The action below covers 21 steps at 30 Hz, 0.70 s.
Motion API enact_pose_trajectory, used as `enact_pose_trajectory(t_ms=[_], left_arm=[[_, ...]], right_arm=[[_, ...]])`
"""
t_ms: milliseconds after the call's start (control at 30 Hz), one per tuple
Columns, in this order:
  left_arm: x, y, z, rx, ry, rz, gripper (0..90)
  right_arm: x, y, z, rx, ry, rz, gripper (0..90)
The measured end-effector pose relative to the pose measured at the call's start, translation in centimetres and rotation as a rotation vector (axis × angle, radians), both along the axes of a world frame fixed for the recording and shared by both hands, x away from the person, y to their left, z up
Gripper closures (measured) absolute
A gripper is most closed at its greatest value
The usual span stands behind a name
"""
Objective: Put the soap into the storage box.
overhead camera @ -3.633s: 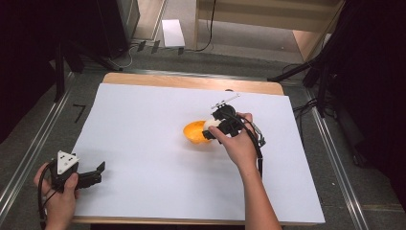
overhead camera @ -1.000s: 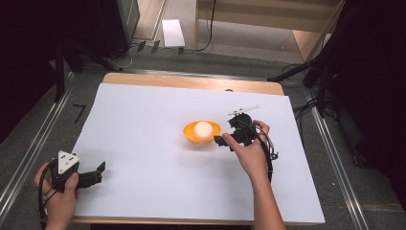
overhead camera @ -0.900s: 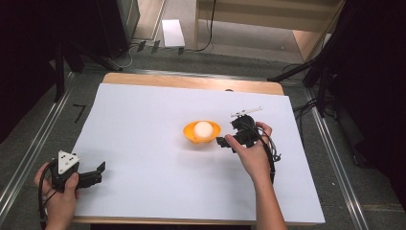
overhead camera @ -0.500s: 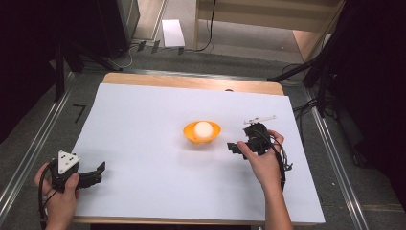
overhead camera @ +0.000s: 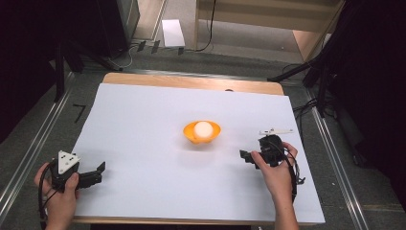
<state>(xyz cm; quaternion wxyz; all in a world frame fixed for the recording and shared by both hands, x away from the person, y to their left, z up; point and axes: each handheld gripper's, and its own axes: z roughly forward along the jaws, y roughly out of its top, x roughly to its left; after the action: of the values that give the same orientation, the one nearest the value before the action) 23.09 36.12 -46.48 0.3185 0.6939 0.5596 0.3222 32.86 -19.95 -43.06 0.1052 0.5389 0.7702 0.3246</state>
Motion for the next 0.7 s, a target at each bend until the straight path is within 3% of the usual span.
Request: enact_pose_trajectory(t_ms=[367, 700], left_arm=[[0.0, 0.0, 0.0, 0.004, -0.002, -0.002, 0.3], [0.0, -0.1, 0.0, 0.010, -0.005, 0.000, 0.3]], right_arm=[[-1.8, -2.9, -1.0, 0.020, -0.036, -0.039, 13.4], [-3.8, -5.9, -2.8, 0.062, -0.071, -0.069, 13.4]])
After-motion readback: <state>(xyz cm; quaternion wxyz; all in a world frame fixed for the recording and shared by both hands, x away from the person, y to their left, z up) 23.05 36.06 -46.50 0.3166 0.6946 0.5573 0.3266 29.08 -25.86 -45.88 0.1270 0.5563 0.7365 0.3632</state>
